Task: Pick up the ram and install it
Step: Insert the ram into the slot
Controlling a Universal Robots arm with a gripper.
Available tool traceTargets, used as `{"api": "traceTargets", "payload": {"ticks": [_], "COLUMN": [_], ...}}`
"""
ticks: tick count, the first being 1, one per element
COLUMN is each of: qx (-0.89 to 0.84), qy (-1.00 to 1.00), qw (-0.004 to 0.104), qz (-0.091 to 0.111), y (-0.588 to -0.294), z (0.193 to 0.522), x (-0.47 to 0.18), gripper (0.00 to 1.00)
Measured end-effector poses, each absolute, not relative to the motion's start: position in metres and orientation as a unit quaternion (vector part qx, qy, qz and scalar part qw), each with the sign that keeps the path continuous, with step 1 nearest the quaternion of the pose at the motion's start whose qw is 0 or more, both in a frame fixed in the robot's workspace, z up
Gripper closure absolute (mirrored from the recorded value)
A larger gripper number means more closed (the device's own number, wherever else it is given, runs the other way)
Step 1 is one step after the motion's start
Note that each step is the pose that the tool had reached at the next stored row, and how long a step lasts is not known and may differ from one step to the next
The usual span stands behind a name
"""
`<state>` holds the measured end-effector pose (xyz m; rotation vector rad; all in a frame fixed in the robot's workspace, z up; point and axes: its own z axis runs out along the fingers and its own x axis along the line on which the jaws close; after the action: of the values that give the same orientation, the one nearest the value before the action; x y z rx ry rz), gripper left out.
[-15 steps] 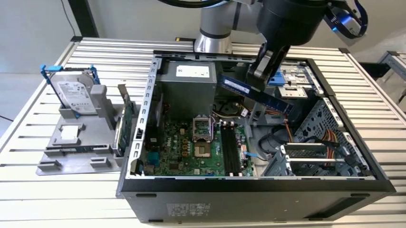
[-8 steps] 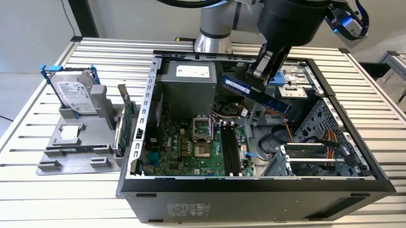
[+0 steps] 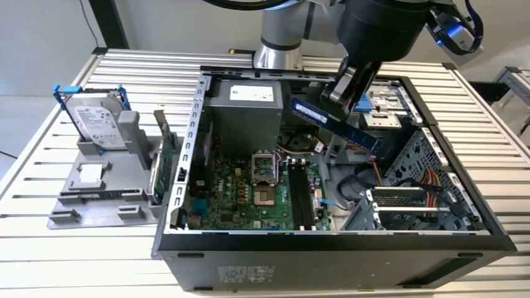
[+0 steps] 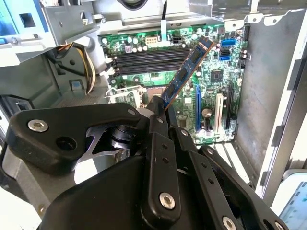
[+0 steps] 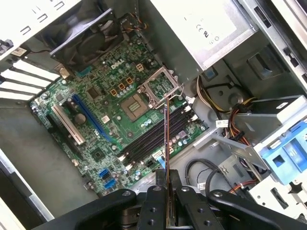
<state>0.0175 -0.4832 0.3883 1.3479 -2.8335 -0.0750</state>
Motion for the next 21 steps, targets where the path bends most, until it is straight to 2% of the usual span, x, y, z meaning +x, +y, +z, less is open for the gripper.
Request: {"api": "traceTargets", "payload": {"ticks": [21], "qx": [0.381], "qy": [-0.924], "qw": [0.000], "qz": [-0.024], "y": [-0.4879], "z": [0.3883], "x": [0.0183], "gripper": [1.00]}}
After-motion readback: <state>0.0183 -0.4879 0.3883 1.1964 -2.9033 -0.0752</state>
